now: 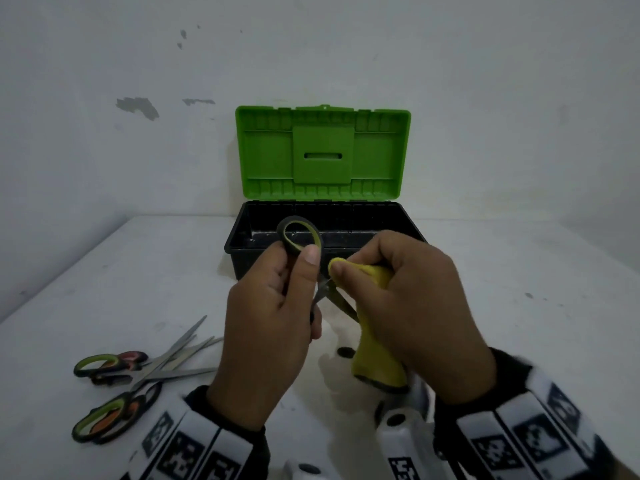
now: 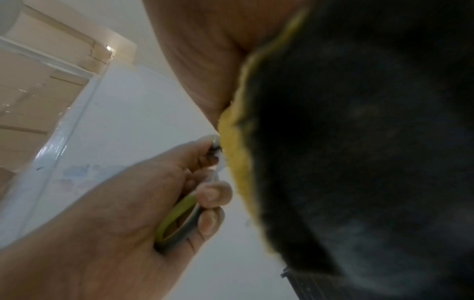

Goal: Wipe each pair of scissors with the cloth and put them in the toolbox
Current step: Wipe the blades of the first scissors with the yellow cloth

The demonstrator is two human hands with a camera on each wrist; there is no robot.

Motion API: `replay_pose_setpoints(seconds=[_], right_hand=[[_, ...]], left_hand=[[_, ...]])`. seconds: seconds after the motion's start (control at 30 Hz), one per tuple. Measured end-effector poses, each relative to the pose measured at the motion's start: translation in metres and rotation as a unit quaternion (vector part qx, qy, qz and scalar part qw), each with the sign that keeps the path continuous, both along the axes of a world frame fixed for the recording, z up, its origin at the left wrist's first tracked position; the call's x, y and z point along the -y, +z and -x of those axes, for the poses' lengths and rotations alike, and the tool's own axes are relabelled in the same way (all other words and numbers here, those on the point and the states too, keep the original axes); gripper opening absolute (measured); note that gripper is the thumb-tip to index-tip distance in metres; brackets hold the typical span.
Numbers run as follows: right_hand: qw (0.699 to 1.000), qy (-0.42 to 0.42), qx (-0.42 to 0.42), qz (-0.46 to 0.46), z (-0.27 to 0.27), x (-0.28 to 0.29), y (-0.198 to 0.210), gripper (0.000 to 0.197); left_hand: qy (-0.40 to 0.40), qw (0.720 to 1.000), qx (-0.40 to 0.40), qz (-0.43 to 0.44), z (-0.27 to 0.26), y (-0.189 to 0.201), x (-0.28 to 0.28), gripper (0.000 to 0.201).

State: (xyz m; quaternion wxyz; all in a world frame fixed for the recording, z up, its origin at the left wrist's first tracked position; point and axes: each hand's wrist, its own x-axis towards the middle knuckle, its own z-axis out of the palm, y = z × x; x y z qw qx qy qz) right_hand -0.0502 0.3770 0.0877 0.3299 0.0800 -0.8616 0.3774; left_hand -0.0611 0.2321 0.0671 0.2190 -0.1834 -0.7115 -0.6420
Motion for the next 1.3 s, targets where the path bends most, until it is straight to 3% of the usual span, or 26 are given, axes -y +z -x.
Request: replay_pose_setpoints(seconds=[0.13, 0.27, 0.4, 0.57, 0.73, 1.3], right_hand=[[0.999, -0.034, 0.005, 0.04, 0.006, -0.004, -0.005, 0.021], [0.999, 0.008, 0.005, 0.035, -0.003, 0.009, -0.009, 0.021], [0.994, -0.039, 0.002, 0.102, 0.011, -0.008, -0.007, 0.021], [0.989, 0.013, 0.039, 0.139, 0.004, -0.001, -0.008, 0.02], [0.976, -0.005, 0.046, 0.213, 0.016, -0.018, -0.01, 0.02], [0.953, 0.025, 0.08, 0.291, 0.018, -0.019, -0.01, 0.027]], left_hand=[[0.036, 0.997, -0.047, 0.046, -0.003, -0.004, 0.002, 0.033], [0.055, 0.993, -0.078, 0.063, -0.002, -0.006, 0.004, 0.032], [0.063, 0.99, -0.1, 0.074, -0.002, -0.005, 0.004, 0.03], [0.075, 0.984, -0.128, 0.098, -0.002, -0.003, 0.006, 0.03], [0.074, 0.982, -0.135, 0.11, -0.005, -0.003, 0.005, 0.03], [0.076, 0.979, -0.145, 0.121, -0.007, -0.006, 0.005, 0.031]])
